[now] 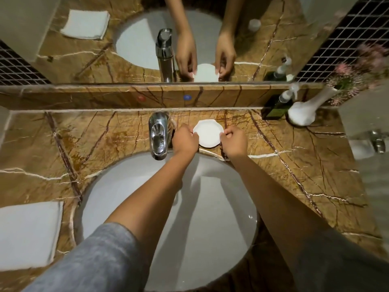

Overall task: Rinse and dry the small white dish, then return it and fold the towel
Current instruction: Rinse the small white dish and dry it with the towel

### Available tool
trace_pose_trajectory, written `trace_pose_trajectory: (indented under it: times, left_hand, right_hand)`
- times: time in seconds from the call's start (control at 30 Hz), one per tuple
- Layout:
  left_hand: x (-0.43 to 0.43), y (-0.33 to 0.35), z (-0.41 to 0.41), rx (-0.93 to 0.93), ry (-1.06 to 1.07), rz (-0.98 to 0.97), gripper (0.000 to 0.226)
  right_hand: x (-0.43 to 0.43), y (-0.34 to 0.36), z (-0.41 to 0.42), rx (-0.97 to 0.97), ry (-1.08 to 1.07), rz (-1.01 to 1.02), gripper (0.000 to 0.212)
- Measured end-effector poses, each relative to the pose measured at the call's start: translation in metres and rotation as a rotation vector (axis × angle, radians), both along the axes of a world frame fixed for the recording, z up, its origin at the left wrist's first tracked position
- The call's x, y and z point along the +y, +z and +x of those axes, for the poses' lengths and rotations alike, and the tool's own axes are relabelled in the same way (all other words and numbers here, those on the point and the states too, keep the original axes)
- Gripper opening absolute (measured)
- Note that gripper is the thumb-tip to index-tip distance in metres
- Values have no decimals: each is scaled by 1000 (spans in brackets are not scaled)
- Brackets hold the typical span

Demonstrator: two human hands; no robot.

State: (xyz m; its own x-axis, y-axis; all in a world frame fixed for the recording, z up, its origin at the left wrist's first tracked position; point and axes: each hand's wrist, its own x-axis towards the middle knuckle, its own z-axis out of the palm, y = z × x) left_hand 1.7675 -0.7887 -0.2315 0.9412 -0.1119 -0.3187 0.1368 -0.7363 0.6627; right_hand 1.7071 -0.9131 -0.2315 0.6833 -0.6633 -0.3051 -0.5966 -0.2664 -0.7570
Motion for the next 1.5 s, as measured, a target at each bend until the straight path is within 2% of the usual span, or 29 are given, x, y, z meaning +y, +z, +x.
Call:
trace_pose_trajectory:
  times: [0.2, 0.37, 0.43, 0.6, 0.73, 0.93, 1.2, 1.33, 1.43, 1.5]
  left_hand:
    - [23, 8, -29, -7, -16, -96, 17]
    - [48, 9, -63, 165, 52, -172, 8]
    - [61, 9, -75, 171, 57, -146, 6]
    - [95, 9, -102, 109, 7, -15, 7]
    - [121, 7, -122, 29, -108, 55, 8]
    - [157, -3, -157, -169, -283, 120, 5]
    - [164, 3, -157, -249, -315, 211, 2]
    - [157, 10, -155, -237, -280, 172, 4]
    - [152, 10, -154, -237, -260, 134, 4]
    - [149, 6, -160, -198, -230, 126, 3]
  right_hand:
    - [9, 4, -26, -6, 65, -19, 6]
    - [24, 7, -60, 49, 116, -4, 4]
    - [35, 7, -75, 68, 146, 14, 2]
    - [62, 6, -109, 94, 246, 25, 14]
    - [81, 8, -126, 123, 427, -156, 9]
    - [102, 8, -147, 35, 701, -447, 7]
    - [112, 8, -154, 33, 736, -529, 12]
    - [109, 12, -155, 59, 780, -583, 19]
    - [106, 15, -158, 46, 756, -612, 16]
    - [106, 14, -159, 115, 783, -624, 10]
